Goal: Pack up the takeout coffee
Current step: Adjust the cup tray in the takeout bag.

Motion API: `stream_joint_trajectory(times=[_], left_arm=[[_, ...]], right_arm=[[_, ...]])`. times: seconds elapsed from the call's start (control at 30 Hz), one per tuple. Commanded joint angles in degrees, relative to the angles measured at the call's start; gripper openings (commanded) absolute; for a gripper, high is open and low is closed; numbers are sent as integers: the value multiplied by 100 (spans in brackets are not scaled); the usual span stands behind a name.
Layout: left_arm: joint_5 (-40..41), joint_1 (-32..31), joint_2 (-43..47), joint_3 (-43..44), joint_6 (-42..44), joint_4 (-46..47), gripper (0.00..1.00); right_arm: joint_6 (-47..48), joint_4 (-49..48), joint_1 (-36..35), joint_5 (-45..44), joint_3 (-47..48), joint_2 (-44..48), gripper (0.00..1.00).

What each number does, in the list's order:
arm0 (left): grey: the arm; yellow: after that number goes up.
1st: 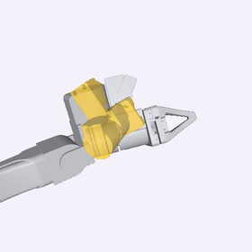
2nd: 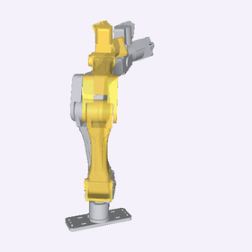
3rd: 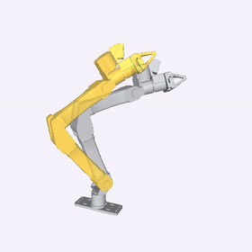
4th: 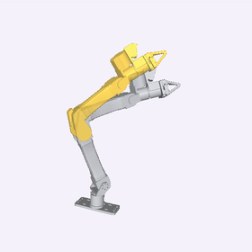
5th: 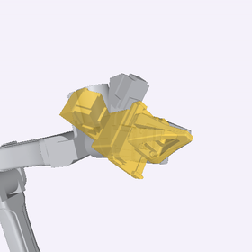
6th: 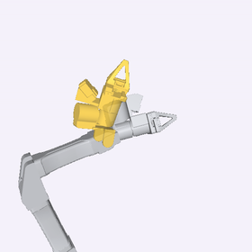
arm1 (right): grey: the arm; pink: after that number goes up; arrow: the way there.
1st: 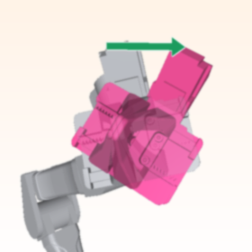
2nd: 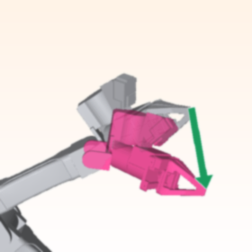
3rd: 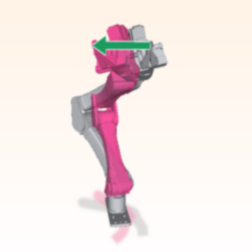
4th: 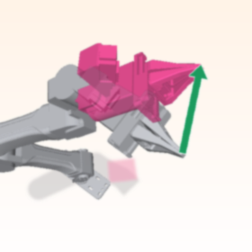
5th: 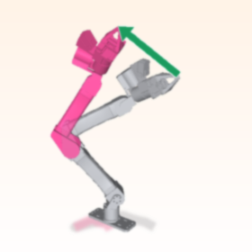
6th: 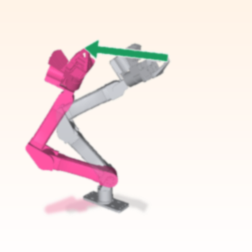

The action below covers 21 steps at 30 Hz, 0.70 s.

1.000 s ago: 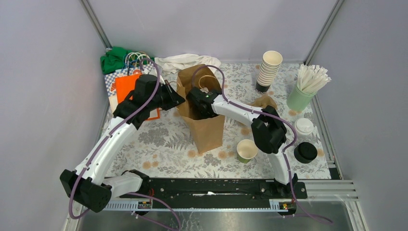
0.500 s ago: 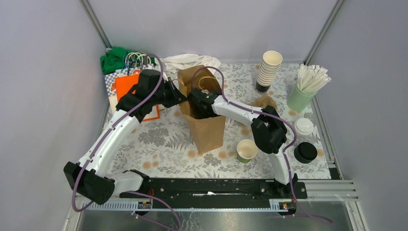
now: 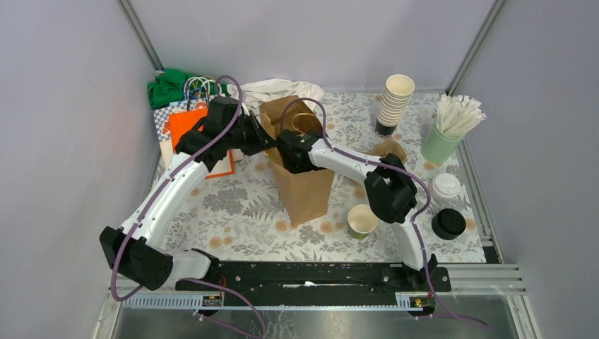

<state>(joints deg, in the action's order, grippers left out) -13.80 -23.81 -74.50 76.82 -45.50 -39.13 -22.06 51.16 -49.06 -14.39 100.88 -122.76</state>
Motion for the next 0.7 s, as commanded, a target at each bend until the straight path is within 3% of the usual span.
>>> stream_joint_trajectory(times=[0.0,0.23,0.67], left_arm=[[-435,-89,-157,151,-161,166,2],[-515,-420,-182,146,-104,464,0],[-1166,-754,-151,202,-16,1271,0]], right_arm=[[-96,805,-76,194,638,-401,0],[-263,1271,-78,35,944,-636,0],[-26,474,-57,81,-888,947,0]])
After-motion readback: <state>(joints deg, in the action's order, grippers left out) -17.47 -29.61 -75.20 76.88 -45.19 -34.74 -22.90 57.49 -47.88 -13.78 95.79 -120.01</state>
